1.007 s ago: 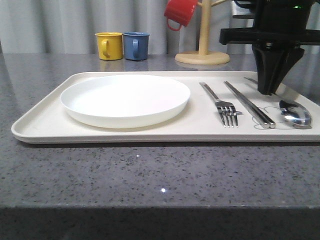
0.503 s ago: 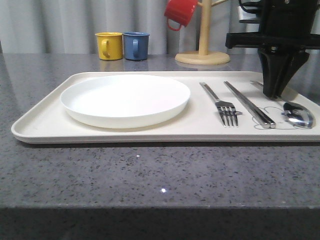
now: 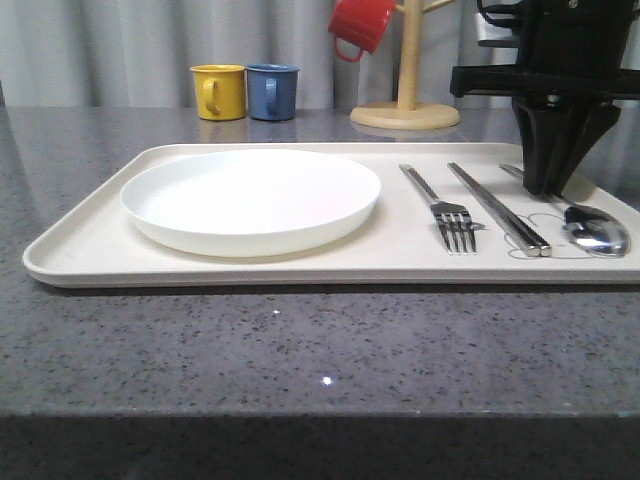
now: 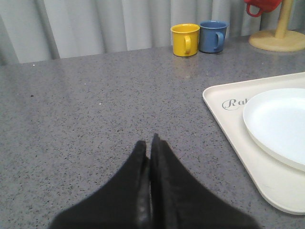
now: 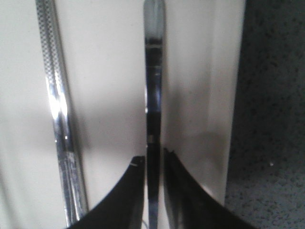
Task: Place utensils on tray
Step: 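Open the right gripper and lift it away from the spoon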
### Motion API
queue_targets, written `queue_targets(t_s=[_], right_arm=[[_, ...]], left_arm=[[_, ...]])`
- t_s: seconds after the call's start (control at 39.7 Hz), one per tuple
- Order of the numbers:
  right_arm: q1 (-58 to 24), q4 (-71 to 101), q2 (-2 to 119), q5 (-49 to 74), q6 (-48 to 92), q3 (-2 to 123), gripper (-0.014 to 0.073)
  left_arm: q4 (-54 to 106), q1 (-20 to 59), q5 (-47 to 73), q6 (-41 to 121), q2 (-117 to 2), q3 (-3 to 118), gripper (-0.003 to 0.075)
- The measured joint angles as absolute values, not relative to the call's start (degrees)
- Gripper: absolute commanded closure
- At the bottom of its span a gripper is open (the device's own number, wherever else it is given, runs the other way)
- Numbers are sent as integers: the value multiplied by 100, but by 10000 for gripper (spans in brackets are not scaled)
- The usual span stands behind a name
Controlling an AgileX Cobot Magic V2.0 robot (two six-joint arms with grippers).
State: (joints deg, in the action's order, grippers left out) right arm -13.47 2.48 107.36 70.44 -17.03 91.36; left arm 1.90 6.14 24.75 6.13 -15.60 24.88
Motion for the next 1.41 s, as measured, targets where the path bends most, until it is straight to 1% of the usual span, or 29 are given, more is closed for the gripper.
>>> queue_targets(t_s=[0.13,0.38,0.43,0.45,0.6,0.65,0.68,0.73,0.93,1.08,1.18,1.26,1.33,1.41], right_arm=[[-1347,248,10736,7044,-1703,9187,308],[-1347,248,10391,7044,-1703,9739,314],[-1347,248,10267,7044,-1680,9880,351],[-1347,248,10199,7054,-1667,9932,385],[-1347,233,9862,7088,-1335,10153,634],[-1347,199,9758,7112,-1228,10178,706],[-1347,173,9715,7126,-1191,10178,721],[-1347,116,9602,7138,-1150,10178,706],[-1334,-295,9043,7163,-1032,10103,707],[-1238,-358,8287,7172,-1005,9482,707],[-1216,-387,7691,7172,-973,8731,707],[-1216,-387,7117,7066,-960,7934,707],[-1216,-397,6571,6667,-914,7189,707],[-1216,-470,5945,6001,-857,6304,707]], left_arm=[[190,614,2475,613,-1560,2488,738],[190,614,2475,613,-1560,2488,738],[190,614,2475,613,-1560,2488,738],[190,614,2475,613,-1560,2488,738],[190,614,2475,613,-1560,2488,738],[190,614,2475,613,-1560,2488,738],[190,614,2475,613,-1560,2488,738],[190,614,2475,613,-1560,2488,738],[190,614,2475,613,-1560,2488,738],[190,614,2475,613,-1560,2488,738],[190,614,2475,613,-1560,2488,738],[190,614,2475,613,-1560,2488,738],[190,614,2475,613,-1560,2488,738],[190,614,2475,613,-1560,2488,738]])
